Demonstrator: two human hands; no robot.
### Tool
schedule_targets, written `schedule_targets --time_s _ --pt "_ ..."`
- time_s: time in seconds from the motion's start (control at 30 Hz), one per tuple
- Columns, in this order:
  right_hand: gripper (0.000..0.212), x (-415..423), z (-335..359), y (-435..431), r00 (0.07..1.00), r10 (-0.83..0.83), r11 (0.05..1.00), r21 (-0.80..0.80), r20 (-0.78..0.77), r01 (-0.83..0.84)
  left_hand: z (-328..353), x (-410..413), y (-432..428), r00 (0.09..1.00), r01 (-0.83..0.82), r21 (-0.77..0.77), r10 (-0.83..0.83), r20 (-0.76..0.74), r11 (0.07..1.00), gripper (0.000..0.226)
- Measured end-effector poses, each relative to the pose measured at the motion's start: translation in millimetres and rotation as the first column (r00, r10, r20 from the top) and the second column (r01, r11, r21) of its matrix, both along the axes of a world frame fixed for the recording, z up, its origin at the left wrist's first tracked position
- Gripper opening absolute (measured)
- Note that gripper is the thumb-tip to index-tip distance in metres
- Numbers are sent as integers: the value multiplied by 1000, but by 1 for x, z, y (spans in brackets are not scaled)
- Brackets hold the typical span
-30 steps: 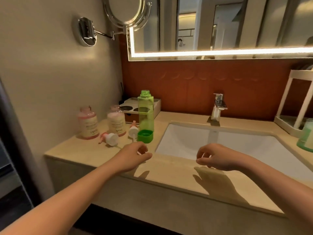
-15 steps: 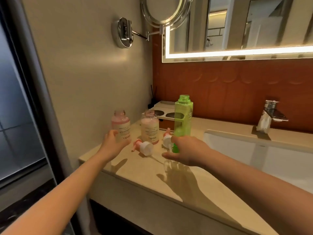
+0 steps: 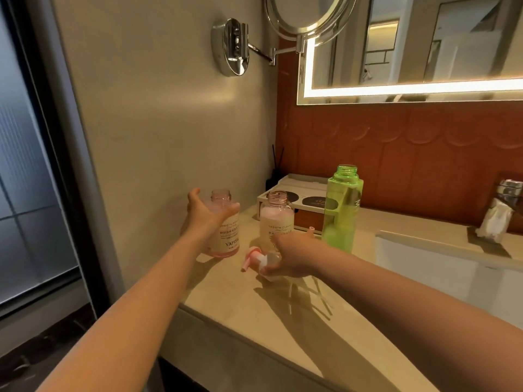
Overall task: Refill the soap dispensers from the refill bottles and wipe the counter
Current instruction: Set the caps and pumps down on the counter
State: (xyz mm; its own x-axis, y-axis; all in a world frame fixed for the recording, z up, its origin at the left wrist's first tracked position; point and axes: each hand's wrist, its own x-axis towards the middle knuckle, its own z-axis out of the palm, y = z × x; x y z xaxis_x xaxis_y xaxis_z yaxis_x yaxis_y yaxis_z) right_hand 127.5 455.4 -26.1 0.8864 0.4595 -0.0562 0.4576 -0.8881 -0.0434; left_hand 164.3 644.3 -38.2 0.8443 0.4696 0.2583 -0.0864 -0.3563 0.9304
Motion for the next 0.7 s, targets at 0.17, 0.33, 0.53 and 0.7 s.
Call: schedule_targets --time_s 0.17,0.33,0.53,0.7 --pt "51 4 -5 12 999 6 999 32 -49 -4 -9 12 -1 1000 -2 12 2 0 1000 96" --pt "46 7 -15 19 997 13 998 62 -71 -9 -16 20 -3 997 14 -21 -12 71 1000 70" --pt "25 3 -10 12 997 38 970 241 -63 -22 -21 14 -2 991 -20 47 13 135 999 56" --pt "31 0 1 -9 995 2 893 448 -98 43 -27 -6 -10 985 37 17 -40 171 999 45"
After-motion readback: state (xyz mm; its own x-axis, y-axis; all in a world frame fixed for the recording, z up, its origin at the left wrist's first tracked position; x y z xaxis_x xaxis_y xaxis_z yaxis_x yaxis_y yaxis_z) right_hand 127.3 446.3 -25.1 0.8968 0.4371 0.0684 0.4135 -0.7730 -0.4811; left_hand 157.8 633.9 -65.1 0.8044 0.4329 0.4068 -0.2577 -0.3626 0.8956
